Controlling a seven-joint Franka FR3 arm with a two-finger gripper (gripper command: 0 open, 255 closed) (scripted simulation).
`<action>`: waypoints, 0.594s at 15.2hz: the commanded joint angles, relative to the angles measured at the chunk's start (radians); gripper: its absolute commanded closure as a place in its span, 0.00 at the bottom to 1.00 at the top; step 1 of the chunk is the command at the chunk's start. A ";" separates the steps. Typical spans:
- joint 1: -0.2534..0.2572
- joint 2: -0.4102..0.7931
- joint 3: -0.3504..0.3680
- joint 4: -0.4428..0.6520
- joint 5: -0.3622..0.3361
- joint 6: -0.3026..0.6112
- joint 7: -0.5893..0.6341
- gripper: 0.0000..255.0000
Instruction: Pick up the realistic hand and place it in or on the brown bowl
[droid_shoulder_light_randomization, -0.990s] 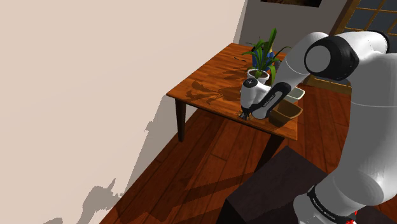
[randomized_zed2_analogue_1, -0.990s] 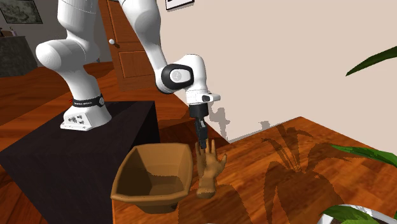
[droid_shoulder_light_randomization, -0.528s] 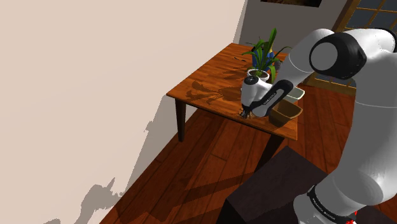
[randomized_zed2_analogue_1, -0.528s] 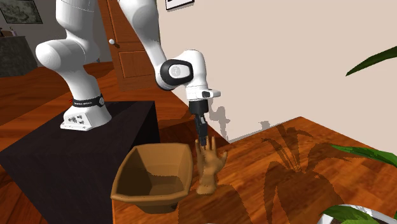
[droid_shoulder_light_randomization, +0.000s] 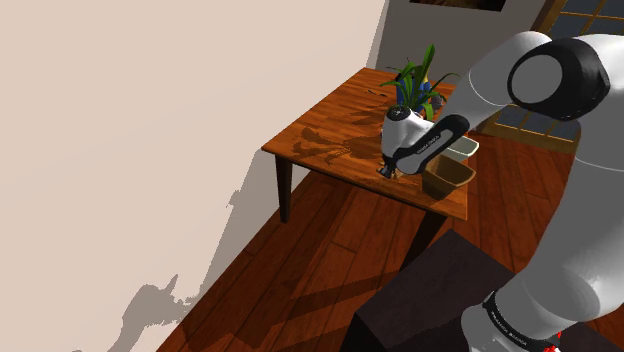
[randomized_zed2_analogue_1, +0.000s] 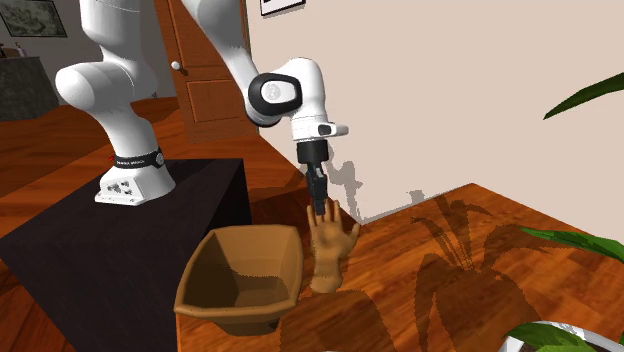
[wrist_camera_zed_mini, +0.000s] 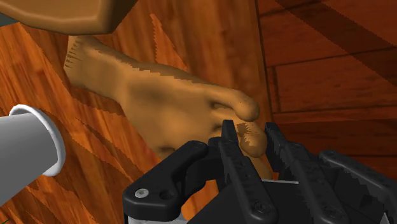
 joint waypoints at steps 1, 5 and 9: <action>-0.005 -0.027 0.007 -0.006 0.015 -0.020 -0.020 1.00; -0.012 -0.075 0.021 -0.011 0.045 -0.059 -0.057 1.00; -0.016 -0.120 0.032 -0.012 0.075 -0.100 -0.094 1.00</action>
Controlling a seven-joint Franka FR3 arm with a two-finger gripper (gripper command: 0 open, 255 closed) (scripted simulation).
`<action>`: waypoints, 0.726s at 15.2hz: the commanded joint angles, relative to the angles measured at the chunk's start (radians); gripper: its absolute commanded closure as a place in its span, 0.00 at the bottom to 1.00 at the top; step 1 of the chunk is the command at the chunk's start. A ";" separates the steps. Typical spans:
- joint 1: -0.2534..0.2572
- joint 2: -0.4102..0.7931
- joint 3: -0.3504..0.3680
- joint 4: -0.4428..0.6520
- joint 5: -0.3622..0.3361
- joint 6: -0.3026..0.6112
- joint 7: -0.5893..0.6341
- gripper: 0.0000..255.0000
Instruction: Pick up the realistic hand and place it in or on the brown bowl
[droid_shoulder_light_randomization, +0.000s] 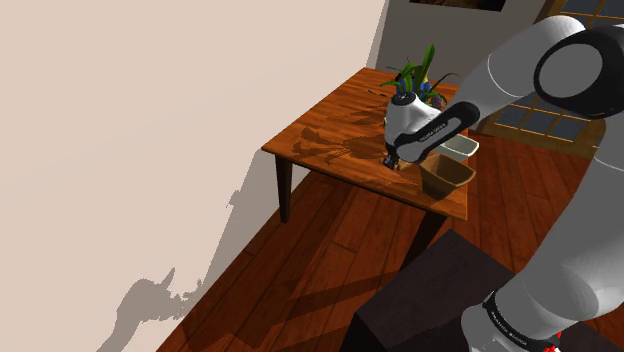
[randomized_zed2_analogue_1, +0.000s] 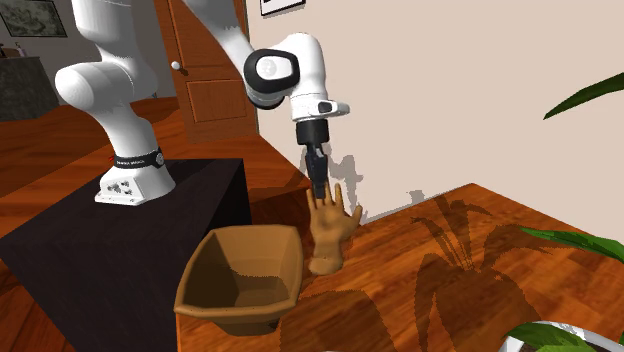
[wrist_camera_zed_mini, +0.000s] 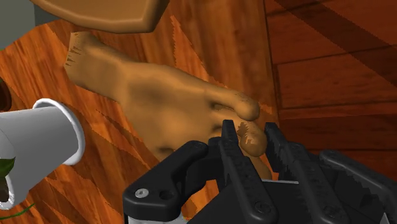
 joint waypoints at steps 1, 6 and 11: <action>-0.002 -0.024 0.005 0.000 0.015 -0.021 -0.019 1.00; -0.005 -0.076 0.016 0.005 0.051 -0.074 -0.062 1.00; -0.005 -0.124 0.024 0.015 0.084 -0.129 -0.102 1.00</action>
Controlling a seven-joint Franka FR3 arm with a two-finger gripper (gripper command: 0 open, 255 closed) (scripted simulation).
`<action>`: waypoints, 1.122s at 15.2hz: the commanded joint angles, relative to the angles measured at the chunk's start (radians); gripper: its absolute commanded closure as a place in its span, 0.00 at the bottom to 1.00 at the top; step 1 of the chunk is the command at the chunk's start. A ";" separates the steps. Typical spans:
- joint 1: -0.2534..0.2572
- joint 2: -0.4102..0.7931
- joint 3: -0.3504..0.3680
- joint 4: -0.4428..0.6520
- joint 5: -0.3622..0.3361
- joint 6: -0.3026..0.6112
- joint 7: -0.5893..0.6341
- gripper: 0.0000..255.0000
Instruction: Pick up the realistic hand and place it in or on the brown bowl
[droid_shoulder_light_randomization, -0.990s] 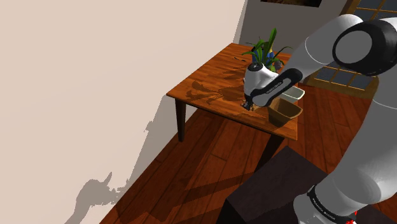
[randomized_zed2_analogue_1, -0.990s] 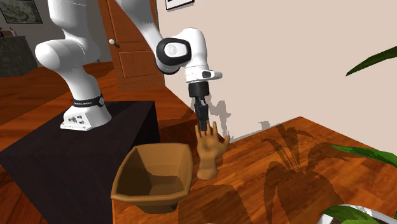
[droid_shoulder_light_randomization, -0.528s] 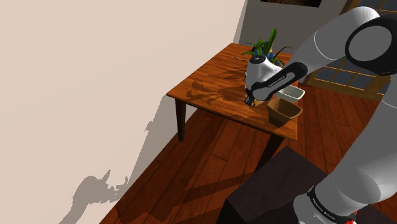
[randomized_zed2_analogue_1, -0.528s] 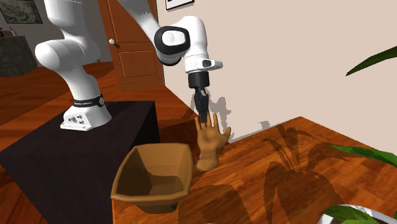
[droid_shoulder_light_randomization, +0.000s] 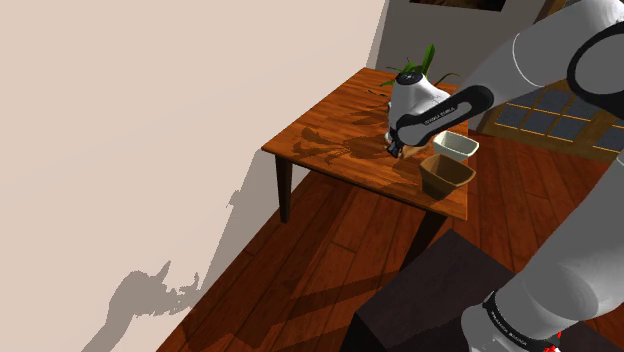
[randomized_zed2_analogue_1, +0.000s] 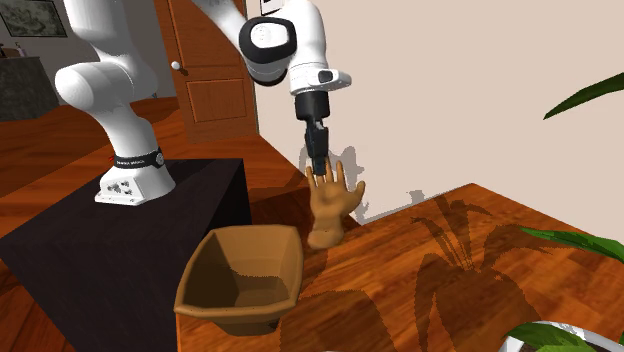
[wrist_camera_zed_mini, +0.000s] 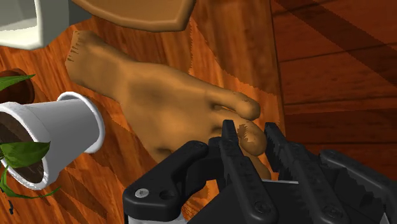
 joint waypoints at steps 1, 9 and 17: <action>-0.001 -0.016 0.002 0.008 0.013 -0.021 -0.018 1.00; -0.009 -0.099 0.000 0.002 0.047 -0.087 -0.080 1.00; -0.094 -0.289 -0.091 -0.209 0.009 -0.012 -0.211 1.00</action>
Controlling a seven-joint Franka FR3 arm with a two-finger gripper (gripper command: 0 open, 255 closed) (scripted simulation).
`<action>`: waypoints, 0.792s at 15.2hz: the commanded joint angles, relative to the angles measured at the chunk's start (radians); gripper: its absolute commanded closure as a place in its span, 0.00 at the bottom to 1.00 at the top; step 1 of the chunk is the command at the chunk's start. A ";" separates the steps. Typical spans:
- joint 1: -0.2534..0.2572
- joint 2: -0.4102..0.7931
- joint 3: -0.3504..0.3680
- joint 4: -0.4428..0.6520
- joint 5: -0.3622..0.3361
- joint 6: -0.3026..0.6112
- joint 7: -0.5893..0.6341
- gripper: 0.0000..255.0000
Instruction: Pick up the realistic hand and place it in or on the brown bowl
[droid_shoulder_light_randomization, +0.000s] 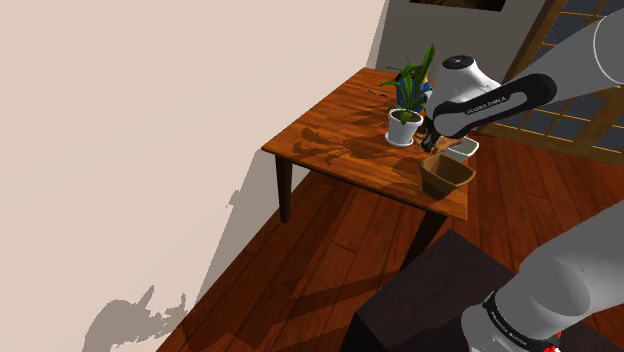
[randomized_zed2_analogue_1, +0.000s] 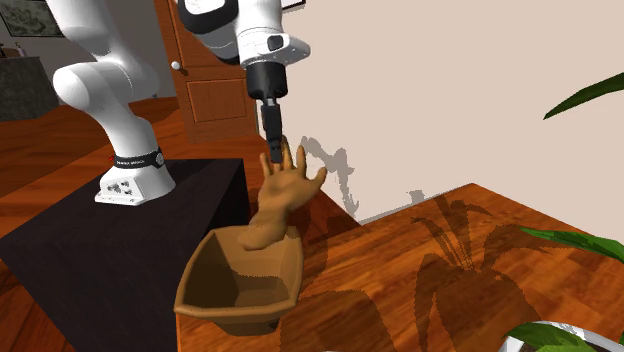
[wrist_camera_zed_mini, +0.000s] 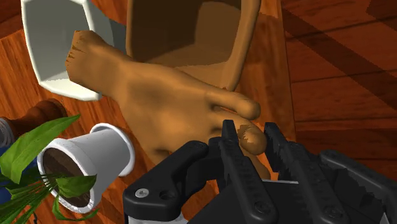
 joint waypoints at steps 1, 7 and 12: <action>-0.026 -0.042 -0.031 -0.050 -0.014 0.025 -0.041 1.00; -0.090 -0.153 -0.117 -0.149 -0.046 0.056 -0.160 1.00; -0.103 -0.099 -0.120 -0.173 -0.082 0.131 -0.120 1.00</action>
